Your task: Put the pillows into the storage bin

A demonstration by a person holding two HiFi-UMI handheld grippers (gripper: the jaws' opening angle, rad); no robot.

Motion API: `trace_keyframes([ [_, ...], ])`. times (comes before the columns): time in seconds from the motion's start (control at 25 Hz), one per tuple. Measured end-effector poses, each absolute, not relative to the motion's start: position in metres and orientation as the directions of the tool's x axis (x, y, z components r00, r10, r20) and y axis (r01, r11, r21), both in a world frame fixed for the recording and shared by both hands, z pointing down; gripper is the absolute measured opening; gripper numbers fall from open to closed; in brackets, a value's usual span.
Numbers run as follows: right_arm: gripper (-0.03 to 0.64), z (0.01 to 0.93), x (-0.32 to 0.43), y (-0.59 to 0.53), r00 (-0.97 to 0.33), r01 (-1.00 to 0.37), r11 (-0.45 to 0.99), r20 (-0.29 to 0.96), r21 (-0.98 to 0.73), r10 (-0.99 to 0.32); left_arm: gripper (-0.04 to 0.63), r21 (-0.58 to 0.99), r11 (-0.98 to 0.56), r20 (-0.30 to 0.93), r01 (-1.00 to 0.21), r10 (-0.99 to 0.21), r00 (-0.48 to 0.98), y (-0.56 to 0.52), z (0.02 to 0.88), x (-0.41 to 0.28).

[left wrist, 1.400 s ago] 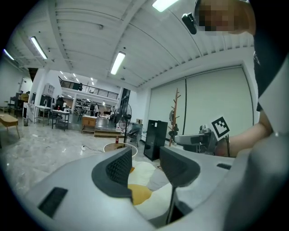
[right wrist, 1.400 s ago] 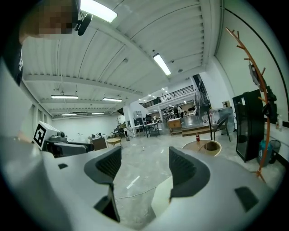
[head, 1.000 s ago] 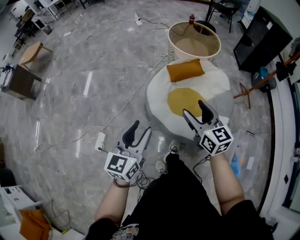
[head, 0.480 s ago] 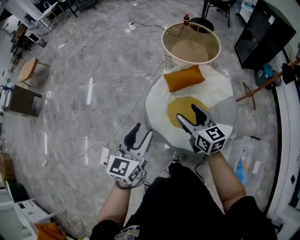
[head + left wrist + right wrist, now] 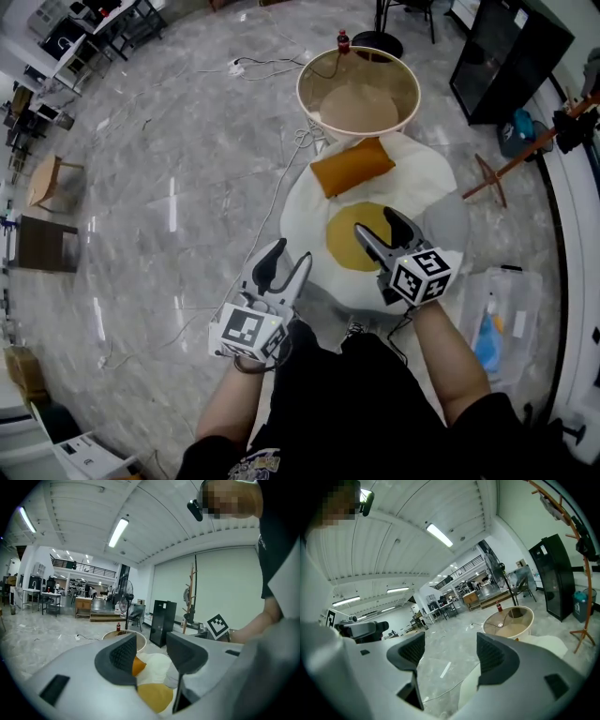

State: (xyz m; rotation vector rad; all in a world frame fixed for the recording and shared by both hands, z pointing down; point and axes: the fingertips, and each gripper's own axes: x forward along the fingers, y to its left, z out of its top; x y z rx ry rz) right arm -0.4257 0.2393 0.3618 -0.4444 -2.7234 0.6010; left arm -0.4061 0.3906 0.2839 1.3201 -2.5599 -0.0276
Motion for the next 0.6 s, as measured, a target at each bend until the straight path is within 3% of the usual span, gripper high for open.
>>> trace_keyframes([
  [0.6, 0.371, 0.430, -0.531, 0.220, -0.936, -0.130, 0.856, 0.347, -0.501, 0.061, 0.192, 0.184, 0.290, 0.260, -0.939, -0.936, -0.238, 0.361, 0.335, -0.564],
])
